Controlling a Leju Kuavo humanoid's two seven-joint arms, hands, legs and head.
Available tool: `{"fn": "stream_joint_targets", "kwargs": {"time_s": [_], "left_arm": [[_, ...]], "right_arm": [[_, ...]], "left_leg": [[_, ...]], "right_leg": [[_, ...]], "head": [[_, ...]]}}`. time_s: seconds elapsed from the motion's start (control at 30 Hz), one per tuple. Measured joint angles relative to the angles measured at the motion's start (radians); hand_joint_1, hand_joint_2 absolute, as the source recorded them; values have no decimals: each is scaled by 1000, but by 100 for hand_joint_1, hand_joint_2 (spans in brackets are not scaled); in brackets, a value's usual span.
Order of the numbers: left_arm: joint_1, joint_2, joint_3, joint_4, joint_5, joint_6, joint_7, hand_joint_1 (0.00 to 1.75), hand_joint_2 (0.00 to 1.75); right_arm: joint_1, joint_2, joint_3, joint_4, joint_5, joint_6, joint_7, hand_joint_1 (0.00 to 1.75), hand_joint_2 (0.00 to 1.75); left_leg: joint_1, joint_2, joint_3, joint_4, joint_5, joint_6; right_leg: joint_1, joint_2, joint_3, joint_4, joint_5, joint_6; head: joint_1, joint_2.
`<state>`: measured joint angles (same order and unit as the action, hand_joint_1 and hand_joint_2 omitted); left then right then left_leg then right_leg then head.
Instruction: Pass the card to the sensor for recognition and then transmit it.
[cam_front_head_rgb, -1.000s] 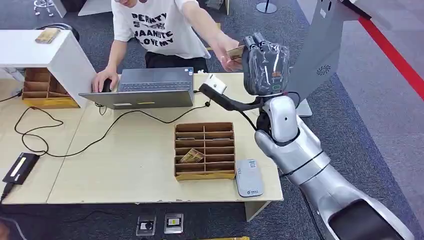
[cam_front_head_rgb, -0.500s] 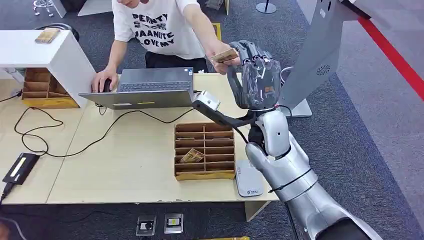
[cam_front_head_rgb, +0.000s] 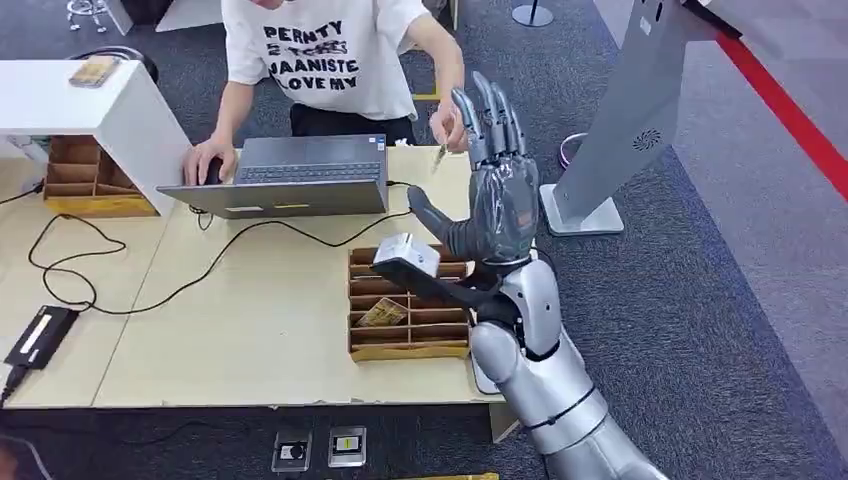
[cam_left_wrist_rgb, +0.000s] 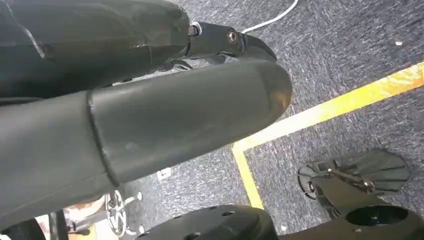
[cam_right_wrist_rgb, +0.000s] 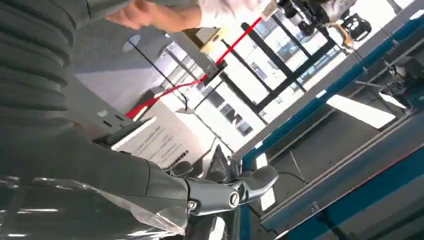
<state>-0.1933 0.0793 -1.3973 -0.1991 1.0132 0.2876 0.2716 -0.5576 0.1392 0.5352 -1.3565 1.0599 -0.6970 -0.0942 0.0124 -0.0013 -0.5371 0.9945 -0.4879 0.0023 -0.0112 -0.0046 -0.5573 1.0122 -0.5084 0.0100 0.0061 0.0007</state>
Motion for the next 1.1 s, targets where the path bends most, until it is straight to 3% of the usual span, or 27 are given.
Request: {"fn": "stream_joint_targets", "kwargs": {"time_s": [0.13,0.43,0.57,0.7,0.83,0.87,0.9,1.0,1.1], "left_arm": [[10,0,0,0,17,8,-11,0,0],[34,0,0,0,64,29,-34,0,0],[45,0,2,0,91,35,-45,0,0],[50,0,3,0,113,38,-52,0,0],[54,1,10,0,127,39,-52,0,0],[55,1,13,0,131,39,-52,0,0],[55,1,14,0,135,39,-52,0,0],[55,1,22,0,144,39,-52,0,0],[56,1,27,0,148,39,-52,0,0]], "right_arm": [[49,22,-12,-42,-240,0,-82,0,175],[137,12,-11,-155,-568,-1,-129,0,175],[179,-18,-3,-219,-635,-1,-108,0,175],[223,-72,19,-274,-596,-1,-44,2,175],[263,-126,48,-303,-506,0,29,52,175],[270,-135,54,-308,-489,0,40,86,175],[277,-148,63,-312,-467,0,52,161,175],[295,-181,84,-322,-424,0,82,168,175],[305,-209,107,-329,-382,11,112,164,175]], "left_leg": [[0,0,0,0,0,0],[0,1,0,0,0,0],[0,1,0,0,0,0],[0,1,0,0,-1,0],[0,1,0,0,-1,0],[0,1,0,0,0,0],[0,1,0,0,-1,0],[0,1,0,0,-1,0],[0,1,0,0,-1,0]], "right_leg": [[0,0,0,0,0,0],[0,1,0,0,0,0],[0,1,-1,0,0,0],[0,1,0,0,0,0],[0,1,0,0,0,0],[0,1,0,0,0,0],[0,1,0,0,0,0],[0,1,0,0,0,0],[0,1,0,0,0,0]], "head": [[0,0],[0,0],[0,0],[0,0],[0,0],[0,0],[0,0],[0,0],[0,0]]}}
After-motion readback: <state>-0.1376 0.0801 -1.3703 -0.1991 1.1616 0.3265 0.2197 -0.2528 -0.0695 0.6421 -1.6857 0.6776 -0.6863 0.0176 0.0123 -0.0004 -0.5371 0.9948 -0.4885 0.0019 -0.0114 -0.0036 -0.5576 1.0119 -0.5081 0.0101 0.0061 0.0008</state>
